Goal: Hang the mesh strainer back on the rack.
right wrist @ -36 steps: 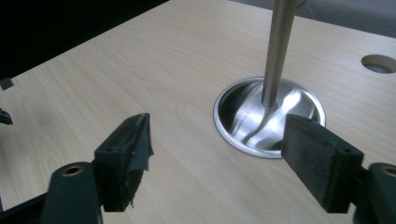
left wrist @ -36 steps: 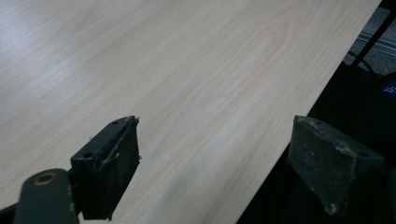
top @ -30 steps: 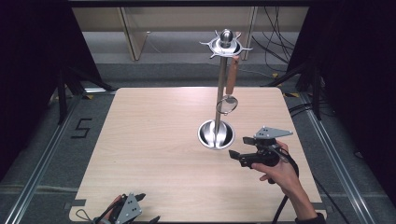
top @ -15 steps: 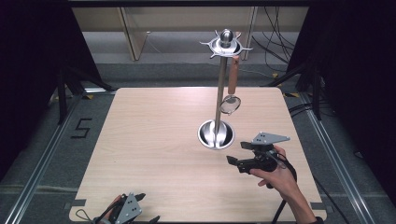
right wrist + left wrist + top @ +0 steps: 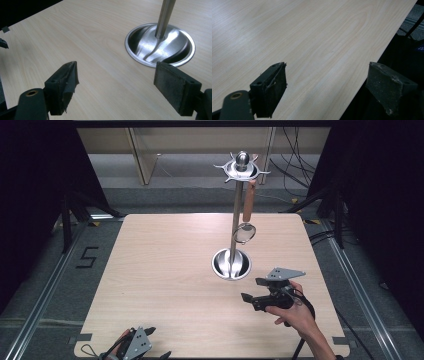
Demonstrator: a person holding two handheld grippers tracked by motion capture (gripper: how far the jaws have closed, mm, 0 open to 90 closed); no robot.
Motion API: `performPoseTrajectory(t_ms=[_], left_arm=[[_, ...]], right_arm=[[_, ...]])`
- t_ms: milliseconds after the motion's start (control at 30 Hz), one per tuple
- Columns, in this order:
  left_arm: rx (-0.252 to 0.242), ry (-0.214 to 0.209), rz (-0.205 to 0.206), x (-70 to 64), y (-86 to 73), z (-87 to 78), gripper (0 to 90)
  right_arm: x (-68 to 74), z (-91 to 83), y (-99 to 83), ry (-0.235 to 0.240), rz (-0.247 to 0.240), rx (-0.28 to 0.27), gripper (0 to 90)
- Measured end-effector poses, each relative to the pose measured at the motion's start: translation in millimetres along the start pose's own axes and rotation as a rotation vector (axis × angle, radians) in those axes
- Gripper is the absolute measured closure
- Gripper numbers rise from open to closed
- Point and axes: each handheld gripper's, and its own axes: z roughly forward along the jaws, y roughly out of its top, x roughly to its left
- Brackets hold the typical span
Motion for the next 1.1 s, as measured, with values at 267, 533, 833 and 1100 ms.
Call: performPoseTrajectory(t_ms=[267, 533, 833, 1100], left_arm=[[0.008, 0.004, 0.009, 0.7, 0.0, 0.0, 15.7], [0.0, 0.004, -0.002, -0.3, -0.1, 1.0, 15.7], [0.0, 0.004, -0.001, -0.5, -0.1, 0.8, 15.7], [-0.002, 0.004, -0.004, -0.8, -0.1, 0.9, 15.7]], right_arm=[[3.3, 0.8, -7.2, 0.0, 0.004, 0.003, 21.0], [6.5, 0.0, -16.0, 0.006, -0.006, 0.018, 21.5], [9.9, 0.8, -26.7, -0.006, -0.018, 0.028, 21.8], [13.4, -2.0, -35.0, -0.006, -0.033, 0.034, 21.8]])
